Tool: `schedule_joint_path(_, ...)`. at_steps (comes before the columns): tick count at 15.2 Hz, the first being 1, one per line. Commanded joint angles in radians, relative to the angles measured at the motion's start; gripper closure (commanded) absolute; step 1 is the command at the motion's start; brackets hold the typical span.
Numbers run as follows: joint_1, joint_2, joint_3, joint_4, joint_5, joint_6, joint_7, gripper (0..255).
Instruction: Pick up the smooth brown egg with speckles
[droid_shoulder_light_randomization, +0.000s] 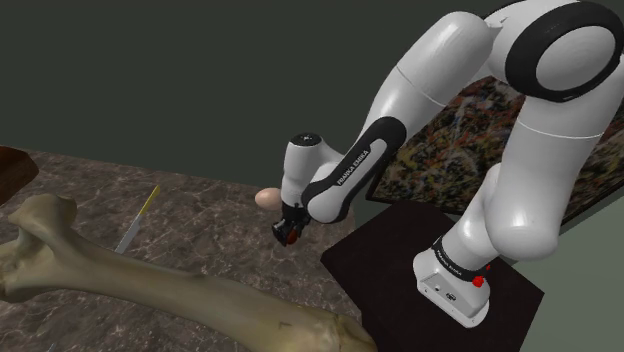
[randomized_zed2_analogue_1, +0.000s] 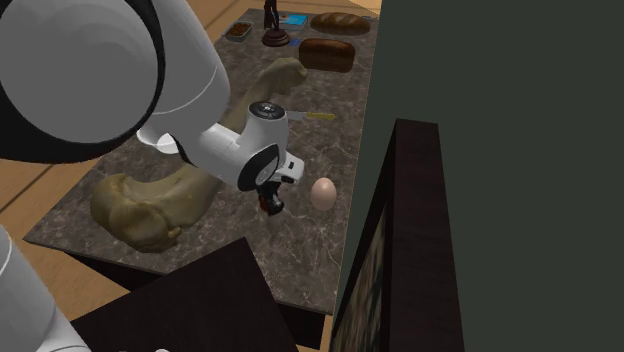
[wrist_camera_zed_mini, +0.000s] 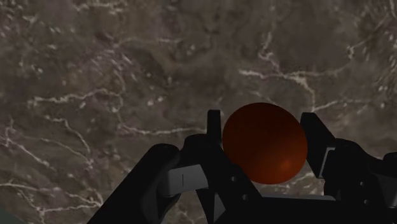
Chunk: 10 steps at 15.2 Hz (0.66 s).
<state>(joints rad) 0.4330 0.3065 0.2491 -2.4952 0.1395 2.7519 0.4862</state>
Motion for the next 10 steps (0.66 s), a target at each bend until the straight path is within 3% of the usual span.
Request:
schedule_joint_path(1,-0.004,-0.03,0.005,-0.002,0.006,-0.028,-0.001,255)
schedule_joint_path(10,-0.015,-0.137,0.019,-0.01,0.03,-0.126,-0.008,255)
